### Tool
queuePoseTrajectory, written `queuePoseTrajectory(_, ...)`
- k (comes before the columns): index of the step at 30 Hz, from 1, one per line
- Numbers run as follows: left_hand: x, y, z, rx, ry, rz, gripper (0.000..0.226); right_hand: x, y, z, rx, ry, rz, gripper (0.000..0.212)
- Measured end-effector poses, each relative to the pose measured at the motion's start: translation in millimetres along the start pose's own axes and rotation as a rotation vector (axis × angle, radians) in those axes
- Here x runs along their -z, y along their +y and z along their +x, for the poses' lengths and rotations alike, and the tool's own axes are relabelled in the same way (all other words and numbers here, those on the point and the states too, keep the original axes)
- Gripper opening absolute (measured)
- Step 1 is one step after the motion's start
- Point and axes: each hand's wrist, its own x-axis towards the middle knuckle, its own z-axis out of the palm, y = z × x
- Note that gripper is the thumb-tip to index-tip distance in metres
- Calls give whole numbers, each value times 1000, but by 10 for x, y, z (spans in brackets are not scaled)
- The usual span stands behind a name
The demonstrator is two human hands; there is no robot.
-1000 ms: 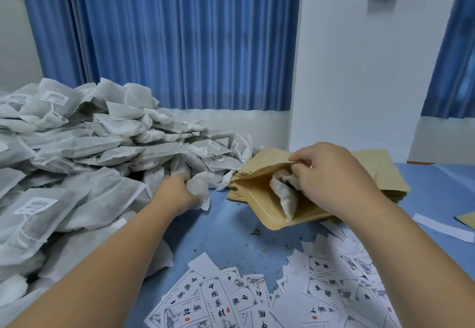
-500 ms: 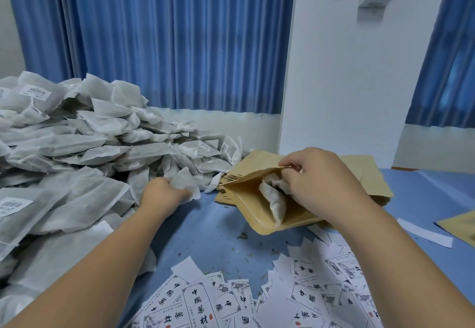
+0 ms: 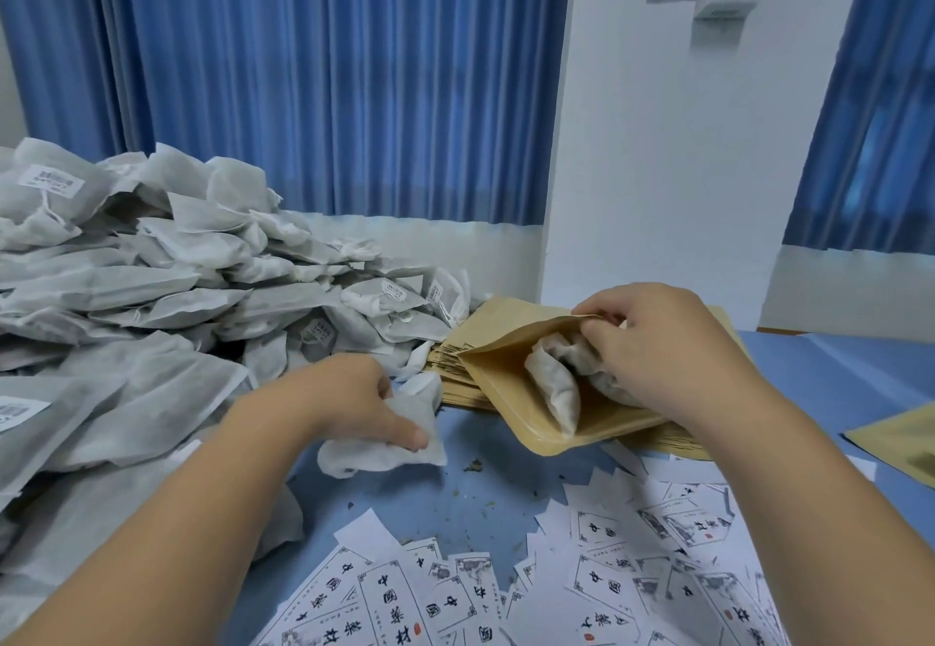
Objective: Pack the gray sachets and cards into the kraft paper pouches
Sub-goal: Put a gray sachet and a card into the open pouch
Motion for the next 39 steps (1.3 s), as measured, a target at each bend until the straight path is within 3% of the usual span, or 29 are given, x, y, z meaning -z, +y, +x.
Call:
queuePoseTrajectory(6, -220, 71, 112, -223, 187, -206, 56, 58, -3, -20, -9, -5, 3, 23)
queuePoseTrajectory(9, -545, 184, 136, -243, 157, -238, 55, 80, -12, -20, -4, -30, 4, 25)
queuePoseTrajectory(12, -709, 220, 171, -213, 176, -216, 48, 97, -17, 3, -10, -91, -13, 22)
queuePoseTrajectory(17, -790, 224, 223, -118, 201, -193, 55, 199, -32, 68, -53, -201, 45, 18)
queuePoseTrajectory(22, -704, 236, 202, 37, 124, -484, 69, 209, -10, 62, -88, -214, 66, 18)
queuePoseTrajectory(24, -644, 238, 179, 30, 113, -371, 61, 201, -5, 64, -85, -207, 74, 17)
queuePoseTrajectory(28, -547, 351, 62, -67, 104, 70, 81, 241, 15, 83, -84, -155, 104, 20)
queuePoseTrajectory(31, -535, 434, -26, -165, 56, 117, 62, 250, 30, 70, -82, -177, 109, 20)
queuePoseTrajectory(35, -456, 446, -56, -117, -177, 76, 60, 246, 40, 69, -65, -199, 87, 18)
queuePoseTrajectory(37, -403, 446, -71, -144, -196, 82, 35, 249, 43, 70, -57, -197, 75, 18)
queuePoseTrajectory(39, -346, 432, -92, -135, -182, 108, 36, 245, 43, 74, -62, -180, 91, 19)
